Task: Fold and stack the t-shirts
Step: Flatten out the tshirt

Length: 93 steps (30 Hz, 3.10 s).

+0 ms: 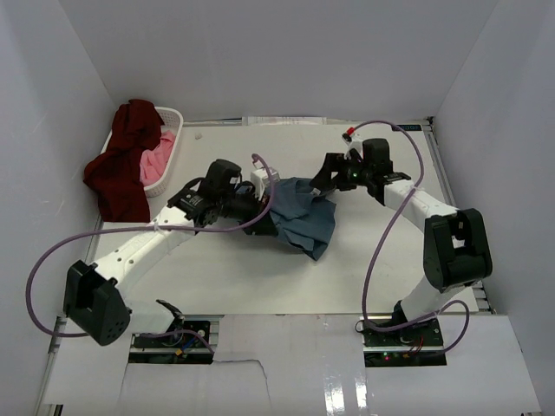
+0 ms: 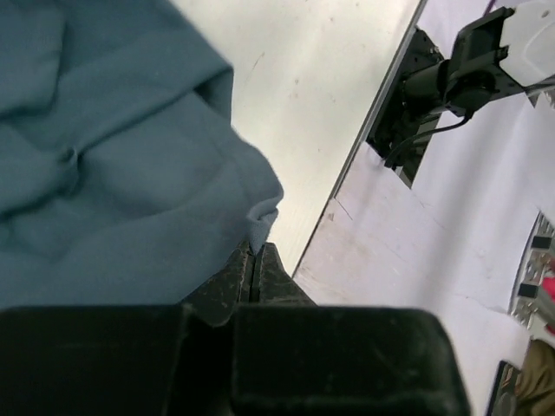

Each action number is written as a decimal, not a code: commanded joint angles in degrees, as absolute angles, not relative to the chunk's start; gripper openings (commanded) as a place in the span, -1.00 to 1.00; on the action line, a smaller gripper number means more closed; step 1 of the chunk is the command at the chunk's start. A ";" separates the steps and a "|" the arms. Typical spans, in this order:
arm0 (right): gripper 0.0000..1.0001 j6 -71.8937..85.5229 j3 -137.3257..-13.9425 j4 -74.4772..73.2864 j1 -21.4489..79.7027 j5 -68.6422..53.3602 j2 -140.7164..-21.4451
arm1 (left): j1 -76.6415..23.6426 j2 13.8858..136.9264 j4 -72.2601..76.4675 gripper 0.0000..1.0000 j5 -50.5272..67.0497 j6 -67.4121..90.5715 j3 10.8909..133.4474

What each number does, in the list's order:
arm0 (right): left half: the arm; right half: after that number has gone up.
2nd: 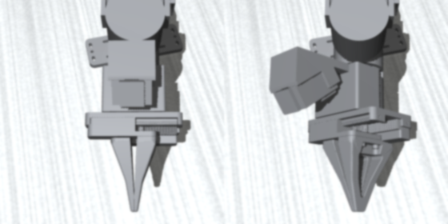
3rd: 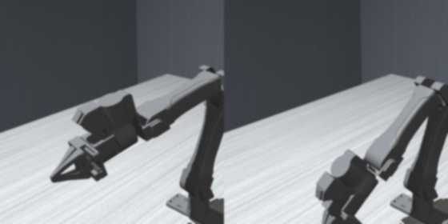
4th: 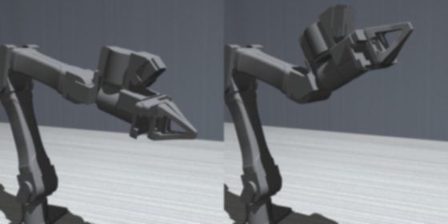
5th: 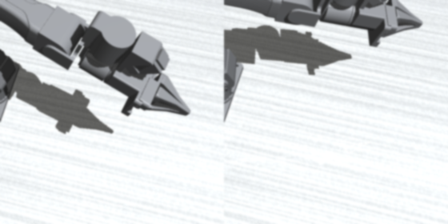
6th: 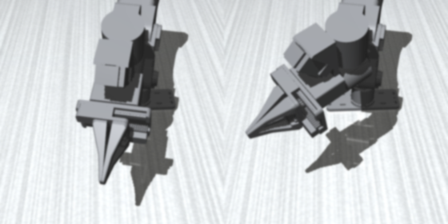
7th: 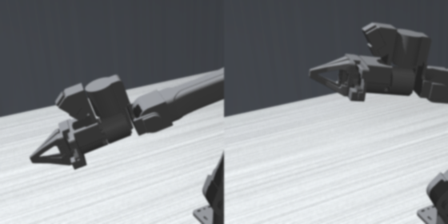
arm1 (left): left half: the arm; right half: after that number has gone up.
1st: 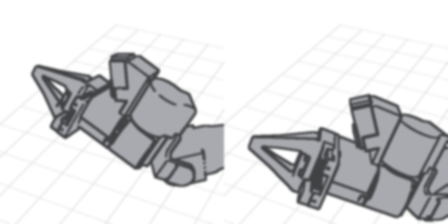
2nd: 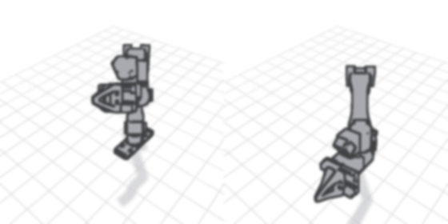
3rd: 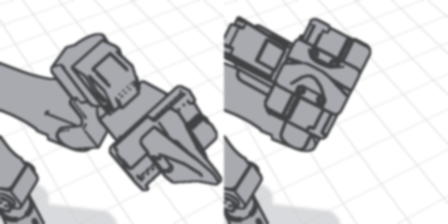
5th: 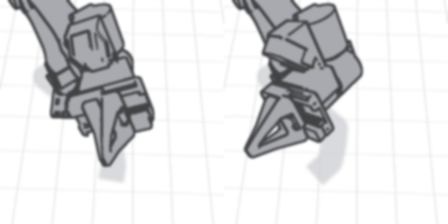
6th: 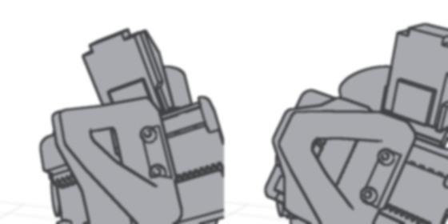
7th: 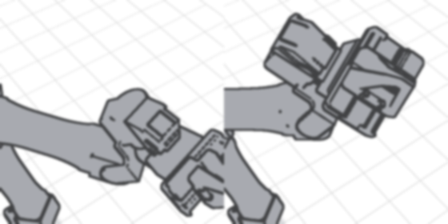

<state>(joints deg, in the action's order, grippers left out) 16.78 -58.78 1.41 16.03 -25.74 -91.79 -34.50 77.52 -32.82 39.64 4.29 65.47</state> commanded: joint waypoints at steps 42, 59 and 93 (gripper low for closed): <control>0.51 -7.47 -112.85 -17.84 41.13 -43.95 -136.05 | -34.89 53.00 -36.12 -1.00 24.17 42.10 31.73; 0.21 -7.82 -114.87 -18.02 41.48 -45.26 -136.23 | -34.89 54.67 -36.04 -1.00 24.52 41.48 32.08; -0.85 3.25 -124.90 -23.20 28.14 -35.43 -123.70 | -31.74 59.67 -43.41 -1.00 11.70 36.48 45.69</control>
